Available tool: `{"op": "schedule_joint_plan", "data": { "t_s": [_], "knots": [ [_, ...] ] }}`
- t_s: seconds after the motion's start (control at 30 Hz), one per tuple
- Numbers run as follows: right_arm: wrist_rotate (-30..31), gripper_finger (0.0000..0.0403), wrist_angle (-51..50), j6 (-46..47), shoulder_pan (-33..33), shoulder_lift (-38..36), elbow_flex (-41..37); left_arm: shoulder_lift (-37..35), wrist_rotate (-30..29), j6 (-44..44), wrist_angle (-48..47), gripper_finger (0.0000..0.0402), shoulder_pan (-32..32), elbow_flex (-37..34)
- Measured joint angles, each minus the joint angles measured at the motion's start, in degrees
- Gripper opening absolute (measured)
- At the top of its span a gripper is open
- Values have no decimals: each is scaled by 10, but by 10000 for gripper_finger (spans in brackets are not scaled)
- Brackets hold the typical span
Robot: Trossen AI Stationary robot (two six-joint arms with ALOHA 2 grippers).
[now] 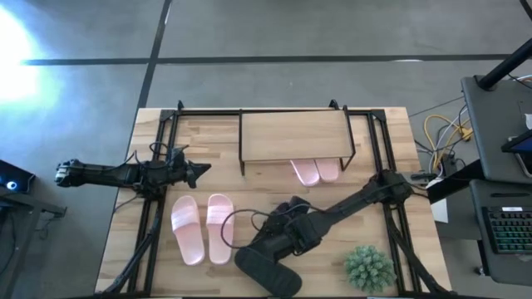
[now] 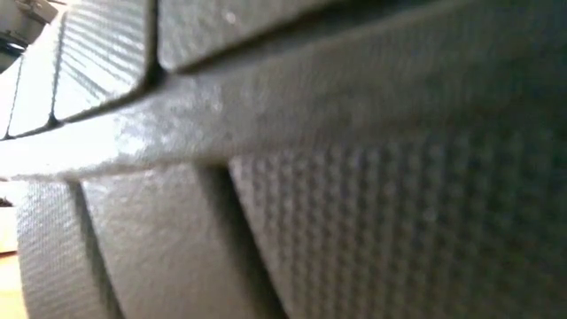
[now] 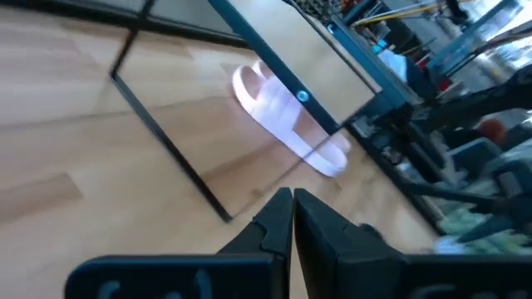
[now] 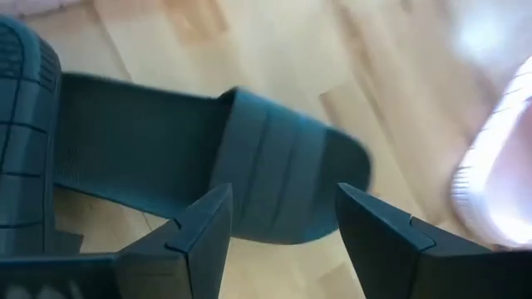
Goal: Pick and place slides into the shelf
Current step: Put the black slide under the shelf
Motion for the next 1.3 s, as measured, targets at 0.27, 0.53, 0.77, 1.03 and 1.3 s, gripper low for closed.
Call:
{"op": "schedule_joint_plan", "data": {
  "t_s": [0.27, 0.53, 0.77, 1.03, 1.3],
  "knots": [
    [-18, 206, 128, -11, 5, 1, -67, 1, 34, 34, 5, 0, 0, 0],
    [-13, 206, 151, -17, 7, 9, -103, 1, 64, 68, 5, 0, 0, 0],
    [34, 205, 155, -21, 5, 24, -110, 4, 64, 69, 4, 0, 0, 0],
    [74, 146, 114, -20, -14, 26, -110, 6, 64, 69, 4, 0, 0, 0],
    [93, 17, 102, -48, -31, 25, -108, 6, 64, 69, 4, 0, 0, 0]
  ]
}}
